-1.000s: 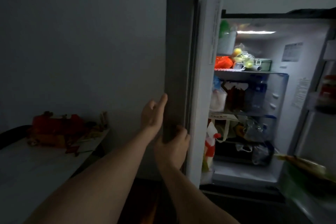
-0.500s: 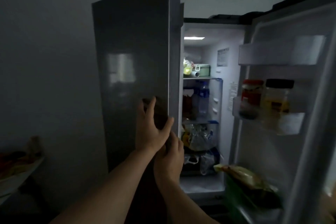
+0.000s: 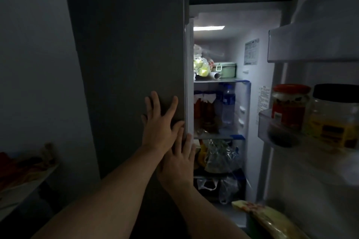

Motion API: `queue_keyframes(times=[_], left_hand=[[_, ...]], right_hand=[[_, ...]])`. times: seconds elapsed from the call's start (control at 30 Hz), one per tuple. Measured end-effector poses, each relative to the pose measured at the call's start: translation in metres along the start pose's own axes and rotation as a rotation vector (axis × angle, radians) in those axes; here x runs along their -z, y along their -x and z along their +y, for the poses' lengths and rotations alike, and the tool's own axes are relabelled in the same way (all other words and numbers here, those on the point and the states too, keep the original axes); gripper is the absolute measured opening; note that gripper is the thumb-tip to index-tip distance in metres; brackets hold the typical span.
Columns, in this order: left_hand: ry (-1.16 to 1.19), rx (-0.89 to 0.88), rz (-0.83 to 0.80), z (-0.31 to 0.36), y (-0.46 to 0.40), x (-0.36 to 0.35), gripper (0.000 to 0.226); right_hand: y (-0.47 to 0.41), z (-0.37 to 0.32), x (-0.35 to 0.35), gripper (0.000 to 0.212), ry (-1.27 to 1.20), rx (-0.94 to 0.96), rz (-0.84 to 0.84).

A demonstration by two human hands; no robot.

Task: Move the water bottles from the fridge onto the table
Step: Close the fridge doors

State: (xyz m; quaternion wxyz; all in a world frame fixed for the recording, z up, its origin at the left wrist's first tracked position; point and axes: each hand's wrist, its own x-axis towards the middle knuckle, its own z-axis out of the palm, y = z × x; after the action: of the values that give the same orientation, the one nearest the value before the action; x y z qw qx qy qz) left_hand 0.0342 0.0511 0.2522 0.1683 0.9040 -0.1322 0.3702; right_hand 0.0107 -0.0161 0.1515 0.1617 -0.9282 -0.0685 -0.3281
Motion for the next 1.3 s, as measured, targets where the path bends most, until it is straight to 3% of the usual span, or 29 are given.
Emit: queue_keyframes(times=[0.17,0.33,0.43,0.53,0.6,0.77,0.87,0.97,1.17,1.3], left_hand=[[-0.171,-0.049,-0.039,-0.013,-0.005,0.000,0.069],[-0.081,-0.057,-0.048,-0.010,-0.002,0.002,0.065],[-0.014,-0.018,-0.053,0.001,0.000,0.006,0.064],[0.057,0.029,-0.071,0.014,0.006,0.010,0.062],[0.183,0.033,-0.088,0.027,0.019,0.005,0.058],[0.700,0.120,-0.279,0.082,0.073,-0.013,0.026],[0.799,0.099,-0.359,0.126,0.101,-0.003,0.035],[0.781,0.084,-0.403,0.167,0.115,0.016,0.047],[0.969,0.244,-0.294,0.249,0.142,0.060,0.025],[0.821,0.259,0.073,0.315,0.181,0.079,0.019]], right_hand=[[-0.008,0.008,-0.010,0.091,-0.014,-0.020,-0.023],[-0.007,0.004,-0.012,0.089,-0.049,-0.044,0.033],[0.000,0.005,0.009,0.075,-0.179,-0.002,0.115],[0.017,0.002,0.037,0.035,-0.400,-0.153,0.171],[0.027,0.005,0.055,0.021,-0.468,-0.330,0.174],[0.064,0.042,0.108,0.018,-0.450,-0.548,0.119],[0.094,0.071,0.146,0.006,-0.476,-0.667,0.205],[0.123,0.093,0.186,0.013,-0.539,-0.704,0.306],[0.190,0.123,0.284,0.010,-0.494,-0.473,0.483],[0.229,0.161,0.338,0.013,-0.485,-0.478,0.566]])
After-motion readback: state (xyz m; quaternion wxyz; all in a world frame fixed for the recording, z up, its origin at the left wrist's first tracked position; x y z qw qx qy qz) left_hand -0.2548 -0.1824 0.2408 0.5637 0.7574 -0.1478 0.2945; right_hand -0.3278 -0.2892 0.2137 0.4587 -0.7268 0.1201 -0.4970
